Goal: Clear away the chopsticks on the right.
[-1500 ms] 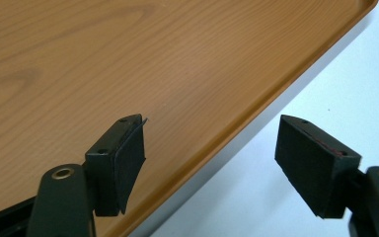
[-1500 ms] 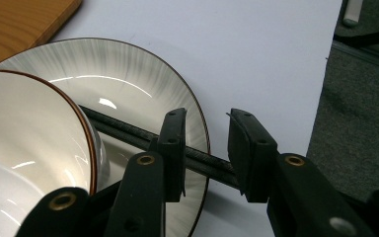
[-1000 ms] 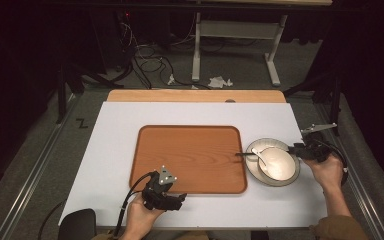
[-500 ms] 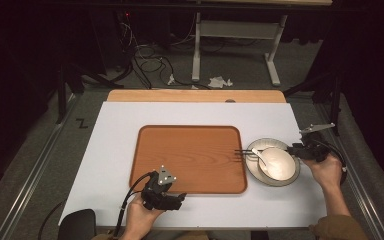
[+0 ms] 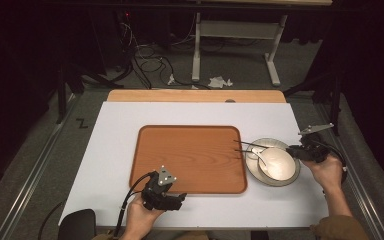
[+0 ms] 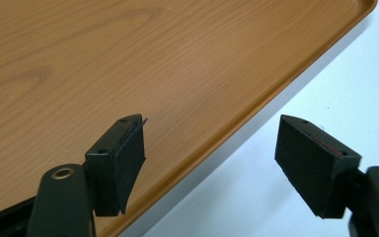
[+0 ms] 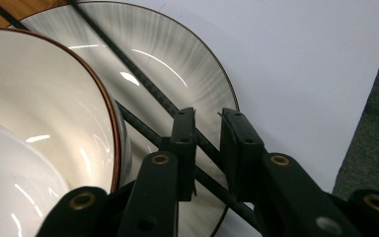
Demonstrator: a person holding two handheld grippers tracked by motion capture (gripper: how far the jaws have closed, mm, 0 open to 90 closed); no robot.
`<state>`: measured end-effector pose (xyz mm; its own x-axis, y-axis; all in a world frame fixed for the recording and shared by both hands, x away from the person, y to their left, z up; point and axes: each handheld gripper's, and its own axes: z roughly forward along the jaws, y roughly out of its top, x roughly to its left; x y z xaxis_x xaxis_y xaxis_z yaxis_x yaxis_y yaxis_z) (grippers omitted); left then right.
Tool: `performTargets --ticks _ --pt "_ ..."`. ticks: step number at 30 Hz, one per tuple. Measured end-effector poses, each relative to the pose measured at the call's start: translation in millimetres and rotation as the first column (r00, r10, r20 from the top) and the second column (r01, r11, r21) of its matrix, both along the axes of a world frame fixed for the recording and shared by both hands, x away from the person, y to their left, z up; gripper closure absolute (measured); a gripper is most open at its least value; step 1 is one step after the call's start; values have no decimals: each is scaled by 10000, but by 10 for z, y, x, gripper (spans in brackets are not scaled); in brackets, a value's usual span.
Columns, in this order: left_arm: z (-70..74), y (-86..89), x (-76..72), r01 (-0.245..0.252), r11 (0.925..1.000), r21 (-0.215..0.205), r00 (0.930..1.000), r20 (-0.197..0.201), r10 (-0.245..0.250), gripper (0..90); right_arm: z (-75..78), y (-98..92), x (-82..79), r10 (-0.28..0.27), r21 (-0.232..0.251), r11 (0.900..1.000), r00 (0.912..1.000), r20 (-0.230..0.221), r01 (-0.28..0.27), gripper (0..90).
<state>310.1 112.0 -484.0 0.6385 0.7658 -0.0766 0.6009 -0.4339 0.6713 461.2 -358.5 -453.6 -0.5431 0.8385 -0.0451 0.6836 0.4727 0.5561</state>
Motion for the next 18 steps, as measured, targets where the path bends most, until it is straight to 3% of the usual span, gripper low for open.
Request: performTargets --ticks 9,12,18 --pt "-5 -2 3 21 10000 52 10000 -3 -21 273 -19 0 -9 8 -155 9999 9999 -102 -10 775" --pt "-5 1 5 6 10000 32 10000 -36 -6 273 -31 27 -5 105 -272 9996 9997 -201 -110 821" --pt "-7 1 6 20 10000 1 10000 -50 -20 273 -67 11 -3 128 -251 9996 9996 -269 -135 830"
